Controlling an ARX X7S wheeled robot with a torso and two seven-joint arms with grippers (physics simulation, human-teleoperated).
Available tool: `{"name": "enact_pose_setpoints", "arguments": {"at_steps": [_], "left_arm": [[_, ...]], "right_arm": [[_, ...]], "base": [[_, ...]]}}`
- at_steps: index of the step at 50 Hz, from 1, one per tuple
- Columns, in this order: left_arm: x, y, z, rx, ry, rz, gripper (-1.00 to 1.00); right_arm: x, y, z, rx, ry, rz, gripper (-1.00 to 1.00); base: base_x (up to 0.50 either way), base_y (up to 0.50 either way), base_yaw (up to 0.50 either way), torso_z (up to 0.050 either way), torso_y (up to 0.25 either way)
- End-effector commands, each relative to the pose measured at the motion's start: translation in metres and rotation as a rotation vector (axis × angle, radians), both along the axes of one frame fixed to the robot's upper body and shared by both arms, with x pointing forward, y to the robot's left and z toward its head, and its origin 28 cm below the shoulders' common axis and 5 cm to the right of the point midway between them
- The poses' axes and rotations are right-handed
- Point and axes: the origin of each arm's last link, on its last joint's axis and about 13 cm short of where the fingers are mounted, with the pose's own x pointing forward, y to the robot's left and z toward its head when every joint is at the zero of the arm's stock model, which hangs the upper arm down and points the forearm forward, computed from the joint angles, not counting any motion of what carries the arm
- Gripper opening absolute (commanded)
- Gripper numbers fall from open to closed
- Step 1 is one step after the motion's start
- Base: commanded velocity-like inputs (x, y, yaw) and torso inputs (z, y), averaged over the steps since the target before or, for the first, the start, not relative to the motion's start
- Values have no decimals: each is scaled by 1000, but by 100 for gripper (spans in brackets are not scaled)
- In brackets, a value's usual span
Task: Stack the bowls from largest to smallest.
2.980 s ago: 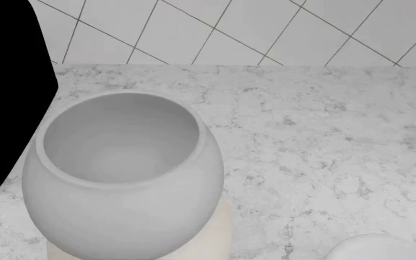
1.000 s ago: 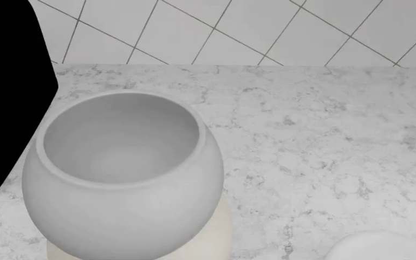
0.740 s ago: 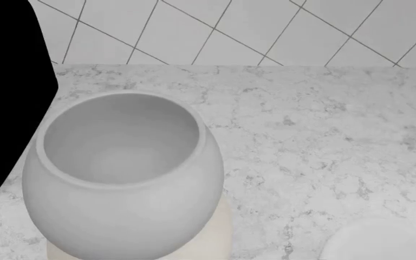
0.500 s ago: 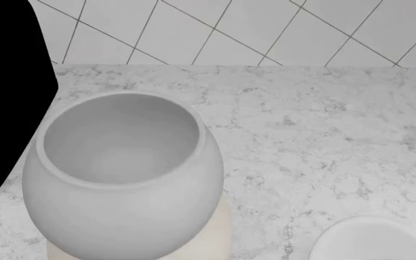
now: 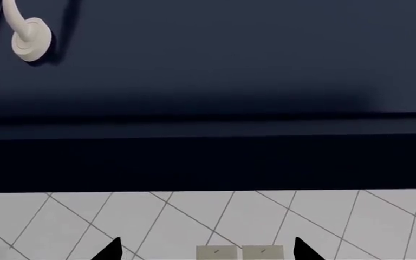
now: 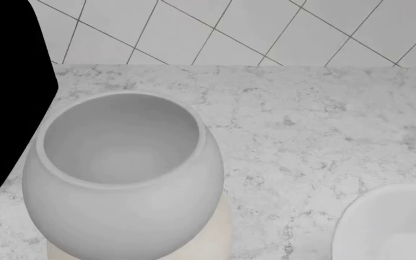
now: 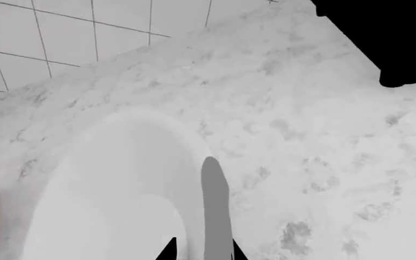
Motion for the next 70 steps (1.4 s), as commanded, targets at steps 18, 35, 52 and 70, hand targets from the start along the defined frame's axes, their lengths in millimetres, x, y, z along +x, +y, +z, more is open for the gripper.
{"name": "enact_pose_setpoints", "arguments": {"at_steps": [18,35,52,70], "left_arm": [[0,3,2,8,-23,34,100],[1,4,1,2,-26,32,100],[-4,7,2,-7,-25,41,100],[-6,9,2,-9,-28,47,100]], "right_arm": [[16,3,72,-84,-157,9,-100],[43,15,115,-99,-220,58,-100],[83,33,152,24,-274,97,-100],[110,60,182,-50,-248,242,-100]], "base": [[0,0,0,0,0],[0,0,0,0,0],[0,0,0,0,0],[0,0,0,0,0]]}}
